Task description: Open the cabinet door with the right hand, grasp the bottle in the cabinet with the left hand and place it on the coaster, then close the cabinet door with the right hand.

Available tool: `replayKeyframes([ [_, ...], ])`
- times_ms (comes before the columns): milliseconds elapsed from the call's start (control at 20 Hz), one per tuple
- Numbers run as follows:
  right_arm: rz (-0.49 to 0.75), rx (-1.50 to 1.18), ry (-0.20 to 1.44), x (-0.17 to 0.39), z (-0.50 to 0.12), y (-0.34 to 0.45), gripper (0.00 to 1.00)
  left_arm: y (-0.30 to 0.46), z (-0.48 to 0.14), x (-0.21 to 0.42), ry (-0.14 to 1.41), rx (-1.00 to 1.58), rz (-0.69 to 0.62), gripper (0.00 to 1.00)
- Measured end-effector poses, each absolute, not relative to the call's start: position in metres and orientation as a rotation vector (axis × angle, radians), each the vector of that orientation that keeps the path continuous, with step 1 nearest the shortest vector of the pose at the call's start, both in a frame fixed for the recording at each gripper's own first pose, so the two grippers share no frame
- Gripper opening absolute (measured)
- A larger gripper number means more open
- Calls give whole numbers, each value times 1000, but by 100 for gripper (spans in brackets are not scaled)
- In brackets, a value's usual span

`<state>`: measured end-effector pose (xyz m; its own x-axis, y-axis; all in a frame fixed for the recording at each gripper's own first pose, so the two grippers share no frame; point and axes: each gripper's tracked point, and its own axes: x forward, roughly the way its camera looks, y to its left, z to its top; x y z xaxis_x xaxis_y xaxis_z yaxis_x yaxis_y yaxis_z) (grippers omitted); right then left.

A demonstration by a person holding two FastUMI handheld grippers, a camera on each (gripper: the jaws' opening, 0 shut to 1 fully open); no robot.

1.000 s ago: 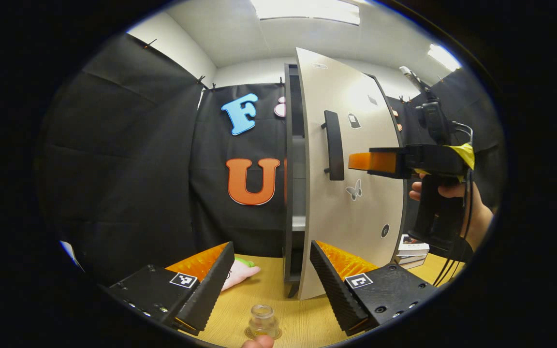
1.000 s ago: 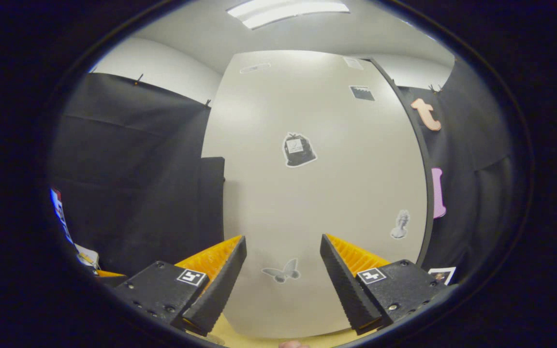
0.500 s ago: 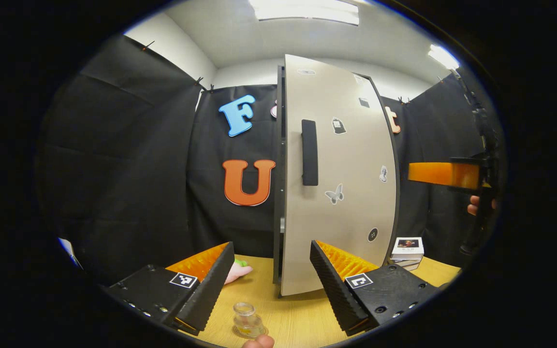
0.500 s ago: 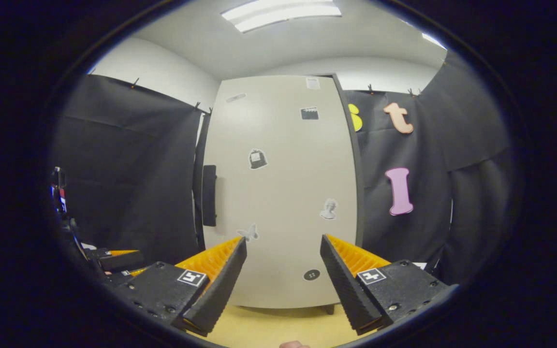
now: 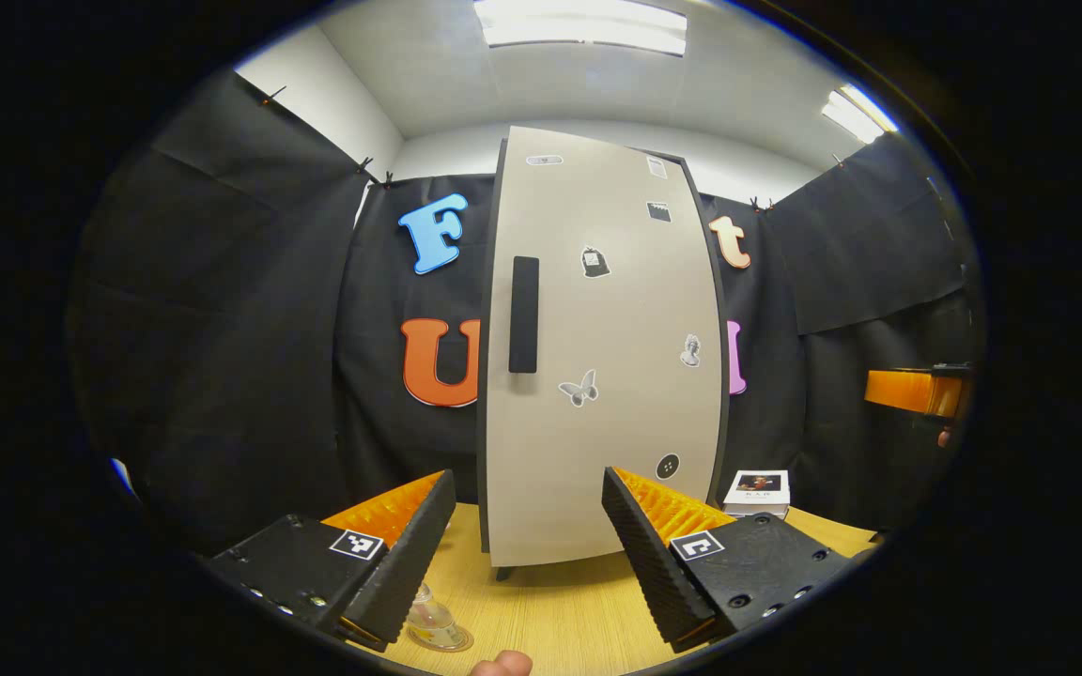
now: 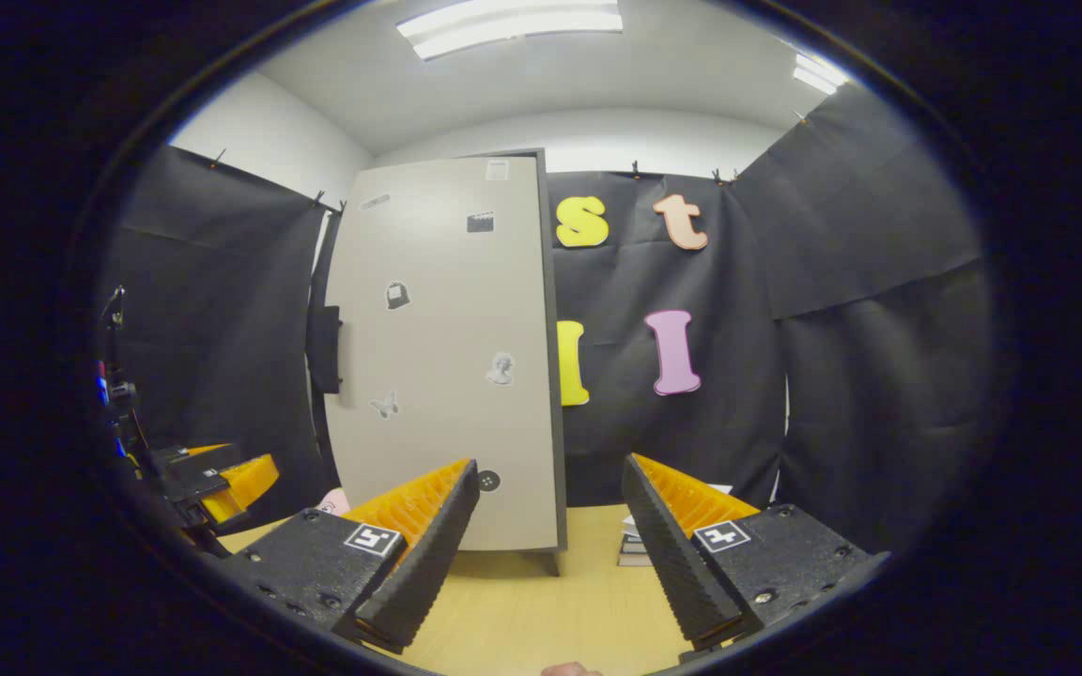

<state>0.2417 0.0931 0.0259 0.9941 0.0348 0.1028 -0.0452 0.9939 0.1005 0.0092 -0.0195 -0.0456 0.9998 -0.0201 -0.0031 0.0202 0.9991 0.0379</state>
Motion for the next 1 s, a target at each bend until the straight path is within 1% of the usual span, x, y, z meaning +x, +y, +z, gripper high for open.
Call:
replayKeyframes([
  [200, 7, 88, -98, 228, 18, 73, 98, -27, -49, 4, 14, 45, -23, 95],
  [1000, 66, 144, -103, 221, 23, 82, 99, -28, -41, -13, -4, 72, 8, 95],
])
